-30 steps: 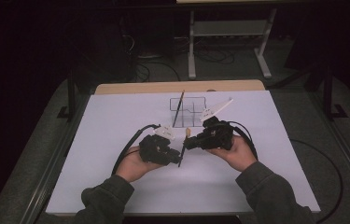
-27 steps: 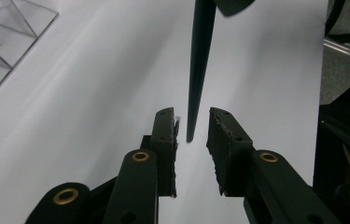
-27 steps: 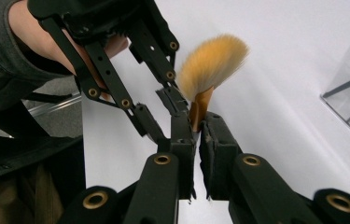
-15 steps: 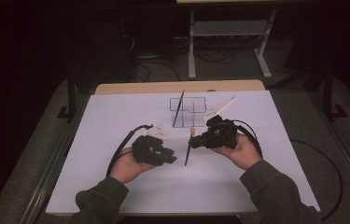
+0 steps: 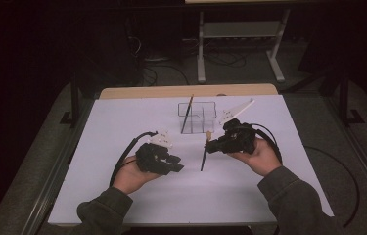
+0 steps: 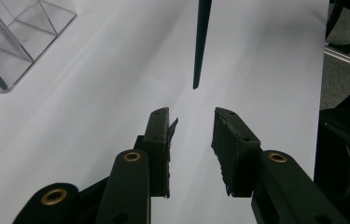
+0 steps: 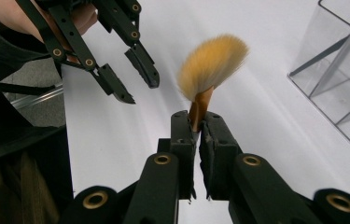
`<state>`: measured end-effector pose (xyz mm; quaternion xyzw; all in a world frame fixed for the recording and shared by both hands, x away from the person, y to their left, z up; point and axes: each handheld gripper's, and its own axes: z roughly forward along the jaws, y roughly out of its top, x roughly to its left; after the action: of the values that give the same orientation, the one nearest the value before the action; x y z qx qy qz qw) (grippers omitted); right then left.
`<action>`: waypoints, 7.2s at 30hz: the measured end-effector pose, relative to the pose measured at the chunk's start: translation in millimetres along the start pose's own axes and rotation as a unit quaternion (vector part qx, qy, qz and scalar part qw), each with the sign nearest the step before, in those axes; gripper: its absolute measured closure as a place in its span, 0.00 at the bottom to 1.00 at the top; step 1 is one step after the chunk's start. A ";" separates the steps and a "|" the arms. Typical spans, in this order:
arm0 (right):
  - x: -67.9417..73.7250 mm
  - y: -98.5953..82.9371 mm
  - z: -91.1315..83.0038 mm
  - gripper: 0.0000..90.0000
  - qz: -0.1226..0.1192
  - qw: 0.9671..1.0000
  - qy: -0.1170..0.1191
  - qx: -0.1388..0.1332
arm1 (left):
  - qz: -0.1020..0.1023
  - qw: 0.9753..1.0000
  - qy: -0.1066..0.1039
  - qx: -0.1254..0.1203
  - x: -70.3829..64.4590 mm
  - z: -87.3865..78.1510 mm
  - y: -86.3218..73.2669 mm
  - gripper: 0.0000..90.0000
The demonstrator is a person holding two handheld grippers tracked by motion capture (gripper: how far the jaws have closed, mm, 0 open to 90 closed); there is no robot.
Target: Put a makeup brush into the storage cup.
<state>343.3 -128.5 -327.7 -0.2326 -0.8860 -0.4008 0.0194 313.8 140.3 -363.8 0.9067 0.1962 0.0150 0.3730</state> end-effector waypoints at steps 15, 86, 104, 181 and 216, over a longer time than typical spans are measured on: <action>-4.6 -5.4 -11.0 0.93 0.001 1.000 -0.020 0.013 | -0.006 1.000 0.014 -0.021 1.9 -14.1 -13.1 0.67; -27.5 -12.5 -38.7 0.93 0.028 0.997 -0.066 0.023 | -0.058 0.990 0.100 -0.078 1.1 -63.6 -79.4 0.39; -28.9 5.4 -48.3 0.93 0.021 0.997 -0.078 0.013 | -0.067 0.988 0.106 -0.087 3.3 -67.4 -87.7 0.37; -71.9 100.0 -34.0 0.93 0.003 0.991 -0.130 0.014 | -0.079 0.985 0.109 -0.109 10.3 -77.8 -97.7 0.34; -93.2 119.1 6.7 0.93 0.010 0.988 -0.153 0.028 | -0.078 0.984 0.115 -0.108 11.6 -79.7 -101.0 0.33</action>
<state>478.3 -92.7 -269.3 -0.3000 -0.8868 -0.3351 -0.1061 275.8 263.1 -376.7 0.8353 0.3051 0.1112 0.4437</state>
